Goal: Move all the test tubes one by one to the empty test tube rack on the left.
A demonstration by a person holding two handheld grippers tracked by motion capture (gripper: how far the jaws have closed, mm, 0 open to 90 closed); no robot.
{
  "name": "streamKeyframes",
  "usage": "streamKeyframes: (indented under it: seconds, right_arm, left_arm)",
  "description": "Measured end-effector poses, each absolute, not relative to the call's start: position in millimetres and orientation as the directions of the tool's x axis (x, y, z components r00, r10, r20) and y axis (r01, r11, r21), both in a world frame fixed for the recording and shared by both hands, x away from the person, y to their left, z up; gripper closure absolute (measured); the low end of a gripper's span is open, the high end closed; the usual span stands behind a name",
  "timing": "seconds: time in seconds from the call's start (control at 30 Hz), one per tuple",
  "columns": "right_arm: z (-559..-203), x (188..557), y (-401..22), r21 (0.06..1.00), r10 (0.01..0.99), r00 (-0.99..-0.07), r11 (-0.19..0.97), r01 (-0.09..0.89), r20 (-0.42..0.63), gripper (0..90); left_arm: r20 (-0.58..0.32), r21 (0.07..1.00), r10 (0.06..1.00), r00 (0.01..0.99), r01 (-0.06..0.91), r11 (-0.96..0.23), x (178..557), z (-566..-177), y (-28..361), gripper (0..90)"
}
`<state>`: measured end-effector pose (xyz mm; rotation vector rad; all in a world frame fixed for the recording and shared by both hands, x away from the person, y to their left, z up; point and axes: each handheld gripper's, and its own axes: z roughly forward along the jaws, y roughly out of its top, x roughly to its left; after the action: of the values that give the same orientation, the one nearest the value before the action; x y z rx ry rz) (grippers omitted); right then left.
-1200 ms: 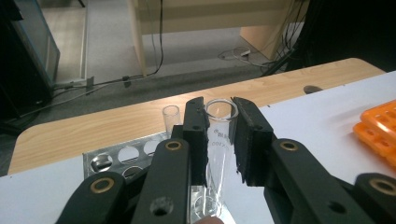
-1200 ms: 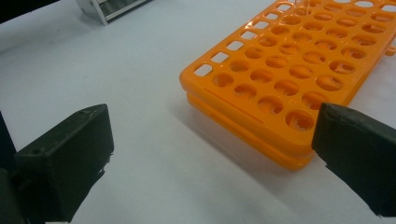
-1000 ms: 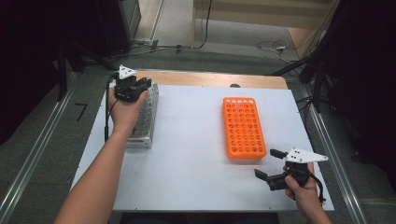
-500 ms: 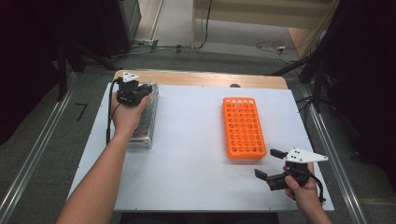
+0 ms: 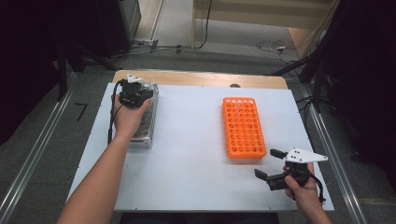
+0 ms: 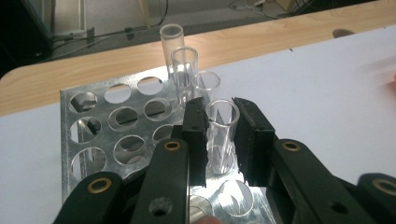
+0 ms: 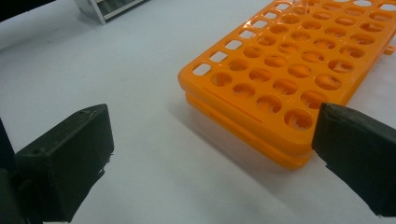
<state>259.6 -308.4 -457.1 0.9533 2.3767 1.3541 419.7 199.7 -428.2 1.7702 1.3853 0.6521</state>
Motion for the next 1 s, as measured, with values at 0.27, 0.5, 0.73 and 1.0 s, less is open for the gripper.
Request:
streamKeyframes:
  seconds: [0.27, 0.5, 0.73, 1.0]
  right_arm:
    - [-456.6, 259.6, -308.5, 0.836, 0.646, -0.756, 0.355, 0.418, 0.104, 0.0]
    - [-456.4, 259.7, -306.8, 0.836, 0.645, -0.757, 0.356, 0.418, 0.104, 0.0]
    - [-454.8, 260.1, -305.7, 0.838, 0.648, -0.755, 0.352, 0.416, 0.103, 0.0]
    - [-453.0, 261.6, -304.9, 0.839, 0.649, -0.754, 0.349, 0.418, 0.105, 0.0]
  left_arm:
    - [-0.109, 0.833, 0.95, 0.292, 0.549, -0.072, 411.5, -422.4, 201.9, 49.7]
    - [-0.142, 0.852, 0.932, 0.335, 0.521, -0.058, 393.0, -417.1, 199.2, 22.3]
    - [-0.15, 0.865, 0.91, 0.387, 0.497, -0.068, 368.7, -411.7, 193.3, 7.5]
    - [-0.138, 0.881, 0.877, 0.46, 0.461, -0.103, 338.7, -408.0, 181.1, 0.0]
